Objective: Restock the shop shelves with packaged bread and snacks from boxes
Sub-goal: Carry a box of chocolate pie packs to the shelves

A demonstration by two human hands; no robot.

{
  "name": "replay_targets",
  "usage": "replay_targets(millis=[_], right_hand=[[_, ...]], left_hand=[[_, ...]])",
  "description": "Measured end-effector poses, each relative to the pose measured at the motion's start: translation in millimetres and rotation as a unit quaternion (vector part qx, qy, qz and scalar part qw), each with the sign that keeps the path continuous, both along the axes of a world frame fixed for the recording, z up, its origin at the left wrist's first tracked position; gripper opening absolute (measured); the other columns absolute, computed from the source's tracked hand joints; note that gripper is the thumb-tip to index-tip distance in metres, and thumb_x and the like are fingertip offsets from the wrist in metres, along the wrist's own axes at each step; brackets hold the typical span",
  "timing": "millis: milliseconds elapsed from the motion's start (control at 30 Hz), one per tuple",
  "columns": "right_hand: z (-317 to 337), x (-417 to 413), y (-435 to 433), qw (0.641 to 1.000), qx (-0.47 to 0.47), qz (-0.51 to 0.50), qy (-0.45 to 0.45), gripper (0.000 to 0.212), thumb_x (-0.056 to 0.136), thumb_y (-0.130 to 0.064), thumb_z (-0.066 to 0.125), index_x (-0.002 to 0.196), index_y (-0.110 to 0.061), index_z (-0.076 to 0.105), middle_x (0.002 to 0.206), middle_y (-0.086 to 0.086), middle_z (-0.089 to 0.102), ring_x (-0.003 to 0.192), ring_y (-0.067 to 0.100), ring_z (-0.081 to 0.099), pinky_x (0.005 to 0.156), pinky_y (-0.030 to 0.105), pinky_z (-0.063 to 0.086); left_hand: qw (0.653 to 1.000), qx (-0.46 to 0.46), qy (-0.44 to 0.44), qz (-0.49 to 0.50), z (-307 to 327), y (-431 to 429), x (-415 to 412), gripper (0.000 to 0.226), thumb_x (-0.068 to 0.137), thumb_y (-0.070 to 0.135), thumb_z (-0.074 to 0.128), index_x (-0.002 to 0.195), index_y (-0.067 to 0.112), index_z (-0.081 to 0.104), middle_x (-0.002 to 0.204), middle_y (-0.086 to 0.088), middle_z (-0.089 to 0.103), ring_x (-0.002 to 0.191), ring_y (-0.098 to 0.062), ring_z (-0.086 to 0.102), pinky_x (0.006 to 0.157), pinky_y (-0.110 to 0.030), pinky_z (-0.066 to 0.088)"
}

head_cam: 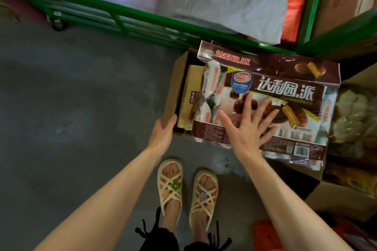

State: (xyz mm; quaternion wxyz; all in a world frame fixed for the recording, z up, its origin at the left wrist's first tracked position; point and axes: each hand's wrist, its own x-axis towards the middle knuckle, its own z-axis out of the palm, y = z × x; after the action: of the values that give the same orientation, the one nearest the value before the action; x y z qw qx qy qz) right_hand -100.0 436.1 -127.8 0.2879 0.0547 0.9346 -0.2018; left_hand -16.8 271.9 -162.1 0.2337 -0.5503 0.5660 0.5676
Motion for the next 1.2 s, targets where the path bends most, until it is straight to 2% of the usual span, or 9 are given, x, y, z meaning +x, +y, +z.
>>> replay_targets(millis=[200,433,633,767,833,933,1033,1100,1200], right_hand=[[-15.0,4.6,-1.4,1.000,-0.003,0.007,0.030,0.096,0.072,-0.079,0.033,0.149,-0.044,-0.012,0.154,-0.004,-0.036,0.139,0.021,-0.038,0.107,0.043,-0.028],[-19.7,7.9,-1.5,0.999,-0.006,0.020,0.045,0.097,0.078,-0.077,0.041,0.149,-0.042,-0.014,0.154,-0.001,-0.036,0.139,0.024,-0.038,0.105,0.043,-0.030],[-17.7,7.5,-0.6,0.999,-0.004,0.027,0.033,0.097,0.082,-0.075,0.046,0.149,-0.041,-0.015,0.154,0.000,-0.036,0.139,0.025,-0.038,0.106,0.045,-0.028],[-13.2,5.8,-0.9,0.999,-0.003,0.031,0.016,0.097,0.083,-0.071,0.047,0.149,-0.040,-0.016,0.154,0.001,-0.037,0.138,0.026,-0.038,0.107,0.047,-0.028],[-11.6,4.3,-0.8,0.999,-0.004,0.033,0.010,0.097,0.084,-0.071,0.047,0.149,-0.040,-0.016,0.153,0.002,-0.038,0.138,0.027,-0.038,0.107,0.049,-0.027],[-6.5,3.7,-1.4,0.999,-0.006,0.034,-0.002,0.096,0.084,-0.071,0.047,0.149,-0.040,-0.016,0.153,0.001,-0.038,0.138,0.028,-0.038,0.107,0.050,-0.027],[-0.6,3.0,-1.9,0.999,-0.004,0.034,-0.012,0.095,0.084,-0.071,0.046,0.150,-0.039,-0.015,0.154,0.002,-0.036,0.139,0.028,-0.037,0.109,0.050,-0.024],[3.9,0.9,-1.7,0.999,0.004,0.035,-0.014,0.095,0.083,-0.072,0.045,0.150,-0.039,-0.014,0.155,0.002,-0.036,0.140,0.029,-0.036,0.110,0.051,-0.023],[10.2,-1.6,-2.3,0.999,0.017,0.041,-0.006,0.094,0.083,-0.072,0.044,0.150,-0.039,-0.014,0.155,0.005,-0.034,0.141,0.031,-0.034,0.111,0.052,-0.021]], left_hand=[[0.998,0.035,-0.006,0.050,-24.4,11.2,1.1,0.074,0.096,0.060,0.036,0.155,0.019,0.016,0.158,-0.004,0.025,0.143,-0.023,0.027,0.113,-0.037,0.023],[0.979,0.028,0.043,0.197,-32.0,17.6,7.6,0.087,0.086,0.056,0.061,0.154,0.023,0.019,0.153,0.001,0.033,0.139,-0.021,0.035,0.116,-0.042,0.028],[0.955,-0.043,0.065,0.287,-25.0,25.3,7.7,0.098,0.082,0.040,0.073,0.155,0.025,0.008,0.153,0.003,0.034,0.137,-0.017,0.035,0.115,-0.034,0.026],[0.934,-0.115,0.079,0.329,-10.9,11.7,9.6,0.106,0.083,0.033,0.075,0.155,0.022,-0.001,0.153,0.002,0.033,0.137,-0.014,0.036,0.102,-0.020,0.025],[0.929,-0.141,0.067,0.334,-1.1,-0.2,11.3,0.106,0.083,0.036,0.074,0.155,0.019,-0.002,0.153,-0.003,0.034,0.137,-0.016,0.036,0.098,-0.019,0.025],[0.934,-0.187,0.041,0.302,14.2,-14.8,17.8,0.090,0.083,0.042,0.073,0.152,0.016,0.021,0.142,-0.008,0.045,0.130,-0.020,0.045,0.096,-0.022,0.031],[0.953,-0.240,0.048,0.178,25.2,-27.6,17.7,0.049,0.086,0.040,0.070,0.122,0.008,0.060,0.112,-0.003,0.062,0.109,-0.019,0.059,0.087,-0.023,0.041],[0.964,-0.238,0.069,0.095,31.3,-33.1,8.4,0.035,0.088,0.038,0.068,0.108,0.009,0.067,0.096,0.003,0.064,0.094,-0.013,0.061,0.080,-0.021,0.042],[0.969,-0.223,0.105,0.001,36.9,-36.9,-14.1,0.023,0.090,0.036,0.065,0.100,0.015,0.067,0.086,0.011,0.062,0.081,-0.002,0.056,0.070,-0.012,0.040]])
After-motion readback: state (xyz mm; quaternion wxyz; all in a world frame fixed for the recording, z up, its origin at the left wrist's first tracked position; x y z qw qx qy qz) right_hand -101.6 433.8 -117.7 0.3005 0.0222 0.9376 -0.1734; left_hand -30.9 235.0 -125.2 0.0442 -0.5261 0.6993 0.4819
